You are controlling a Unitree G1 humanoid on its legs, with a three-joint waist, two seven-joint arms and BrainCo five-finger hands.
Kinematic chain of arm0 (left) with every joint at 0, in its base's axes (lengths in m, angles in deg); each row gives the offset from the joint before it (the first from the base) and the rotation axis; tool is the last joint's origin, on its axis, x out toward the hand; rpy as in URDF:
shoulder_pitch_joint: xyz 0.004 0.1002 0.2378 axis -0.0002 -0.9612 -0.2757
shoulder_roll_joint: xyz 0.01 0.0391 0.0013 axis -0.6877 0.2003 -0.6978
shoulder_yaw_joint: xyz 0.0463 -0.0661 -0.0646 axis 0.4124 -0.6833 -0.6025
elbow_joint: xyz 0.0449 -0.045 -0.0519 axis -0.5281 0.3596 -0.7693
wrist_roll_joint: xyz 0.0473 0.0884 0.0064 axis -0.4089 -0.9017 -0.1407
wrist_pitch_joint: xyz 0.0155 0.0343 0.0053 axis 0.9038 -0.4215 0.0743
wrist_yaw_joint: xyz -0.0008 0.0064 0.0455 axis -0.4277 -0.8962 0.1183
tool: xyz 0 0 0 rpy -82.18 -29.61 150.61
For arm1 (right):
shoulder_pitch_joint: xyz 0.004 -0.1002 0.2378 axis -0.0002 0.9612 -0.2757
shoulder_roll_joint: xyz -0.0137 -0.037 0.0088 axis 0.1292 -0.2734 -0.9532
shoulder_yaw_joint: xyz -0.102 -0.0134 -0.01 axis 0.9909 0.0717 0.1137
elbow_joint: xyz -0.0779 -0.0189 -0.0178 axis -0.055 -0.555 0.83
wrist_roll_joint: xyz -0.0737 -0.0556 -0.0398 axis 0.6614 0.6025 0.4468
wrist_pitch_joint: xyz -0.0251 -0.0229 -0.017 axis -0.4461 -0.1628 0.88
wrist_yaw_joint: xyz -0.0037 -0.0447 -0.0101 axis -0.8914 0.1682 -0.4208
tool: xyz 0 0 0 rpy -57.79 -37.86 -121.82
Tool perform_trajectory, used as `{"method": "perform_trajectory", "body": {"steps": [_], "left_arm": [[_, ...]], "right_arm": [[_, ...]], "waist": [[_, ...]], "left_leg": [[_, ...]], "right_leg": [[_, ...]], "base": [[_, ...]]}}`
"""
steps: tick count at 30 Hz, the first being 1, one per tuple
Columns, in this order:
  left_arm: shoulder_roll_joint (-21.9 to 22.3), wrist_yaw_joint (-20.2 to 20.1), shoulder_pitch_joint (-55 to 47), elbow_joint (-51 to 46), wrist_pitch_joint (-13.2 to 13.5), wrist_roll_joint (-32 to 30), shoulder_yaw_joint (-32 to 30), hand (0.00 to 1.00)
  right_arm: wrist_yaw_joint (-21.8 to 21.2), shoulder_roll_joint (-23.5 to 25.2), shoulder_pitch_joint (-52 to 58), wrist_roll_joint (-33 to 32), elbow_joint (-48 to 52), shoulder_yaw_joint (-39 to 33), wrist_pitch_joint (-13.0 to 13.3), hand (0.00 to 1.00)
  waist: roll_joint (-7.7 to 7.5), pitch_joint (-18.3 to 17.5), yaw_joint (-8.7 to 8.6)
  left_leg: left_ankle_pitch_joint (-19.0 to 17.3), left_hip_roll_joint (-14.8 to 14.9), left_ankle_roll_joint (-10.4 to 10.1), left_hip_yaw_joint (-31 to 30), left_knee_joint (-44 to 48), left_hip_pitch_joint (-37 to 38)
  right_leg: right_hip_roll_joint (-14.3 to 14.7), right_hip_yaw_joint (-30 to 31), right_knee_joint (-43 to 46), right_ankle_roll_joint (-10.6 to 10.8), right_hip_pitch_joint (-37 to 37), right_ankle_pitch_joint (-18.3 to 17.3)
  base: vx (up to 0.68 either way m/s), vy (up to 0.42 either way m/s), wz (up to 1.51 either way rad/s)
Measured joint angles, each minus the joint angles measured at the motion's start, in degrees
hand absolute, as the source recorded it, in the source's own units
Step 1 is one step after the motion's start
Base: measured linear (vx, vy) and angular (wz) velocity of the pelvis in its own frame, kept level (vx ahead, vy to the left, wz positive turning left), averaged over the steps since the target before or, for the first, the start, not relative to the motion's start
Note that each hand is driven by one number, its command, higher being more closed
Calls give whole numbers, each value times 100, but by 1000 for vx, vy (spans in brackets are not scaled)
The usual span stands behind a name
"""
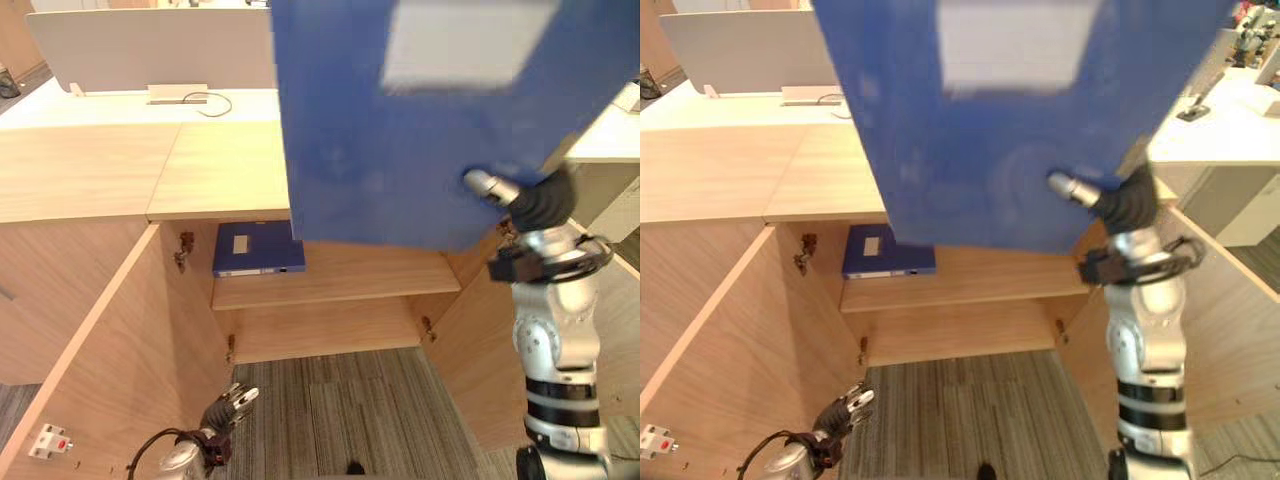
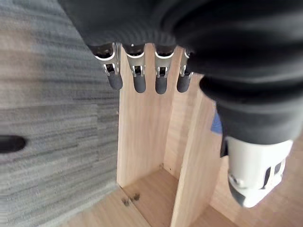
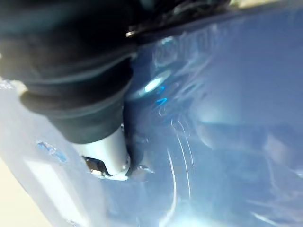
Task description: Walk over to the cabinet, pick up the folder, carry it to the office cabinet, place the folder inside the office cabinet, then close the office cabinet door
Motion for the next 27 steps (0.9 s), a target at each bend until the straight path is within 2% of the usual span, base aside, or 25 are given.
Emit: {"method": "perform_trajectory", "body": {"steps": [1,6,8,10,14,15,19,23,25,26,27], "left_arm": [[60,178,0,169,14,-345,-256,0],[137,844,-52,679,9,-1258,-866,0],[204,1262,-68,818,-12,-1640,-1152,0],[210,1512,-104,931,-26,-1942,-1263,0],[231,1807,-119,1163,-41,-2426,-1287,0],[245,1845,-121,1181,-45,-2447,-1287,0],[411,2046,-227,1185,-68,-2474,-1327,0],[695,2113,-237,1185,-90,-2502,-1330,0],[815,2160,-236,1184,-103,-2518,-1337,0],[839,2173,-213,1184,-117,-2519,-1346,0],[886,2191,-188,1184,-141,-2519,-1374,0]], "right_arm": [[-61,8,342,388,-34,16,-46,100],[-147,207,1349,979,-874,146,-287,100],[-36,171,1696,1927,-1308,233,-355,100],[102,-3,1752,2739,-1740,498,-350,100],[218,-556,1746,4108,-2951,1184,-288,100],[226,-613,1742,4269,-3171,1257,-277,100],[280,-599,1735,4262,-3652,1218,-343,100],[617,69,1726,3723,-3675,545,-511,100],[956,489,1568,3187,-3669,492,-568,100],[994,566,1533,3110,-3663,499,-575,100],[1034,639,1531,3054,-3656,521,-576,100]], "waist": [[1,-13,-2],[12,-12,-25],[20,-8,-30],[25,-4,-69],[57,20,-44],[82,38,-22],[209,138,-22],[307,186,-24],[356,258,-11],[367,299,-17],[391,326,-24]], "left_leg": [[-19,-4,-31,-9,7,-3],[-41,-11,-80,-25,22,-13],[-68,-13,-76,-7,90,-23],[-96,-19,-69,10,113,-23],[-184,-39,-51,59,214,-27],[-202,-44,-53,68,233,-27],[-251,-67,-41,71,285,-30],[-349,-127,20,-70,312,-44],[-442,-116,47,-73,560,-175],[-449,-88,46,-65,630,-205],[-462,-86,52,-59,701,-225]], "right_leg": [[1,-16,-2,1,1,0],[-3,-30,-2,12,-10,-5],[-10,-26,-2,29,-6,-16],[-17,-13,-2,37,-8,-21],[-39,55,-3,47,-5,-25],[-42,83,-3,51,-6,-23],[-61,134,-3,63,-11,-15],[-85,152,39,89,-36,-27],[-120,177,533,110,-366,-263],[-172,92,719,110,-455,-394],[-297,-218,1017,48,-555,-601]], "base": [[0,0,0],[5,2,-1],[40,19,-6],[32,24,-6],[16,35,-7],[1,32,-10],[-7,30,-6],[-1,28,-7],[-2,30,-21],[-28,19,-4],[-17,40,7]]}}
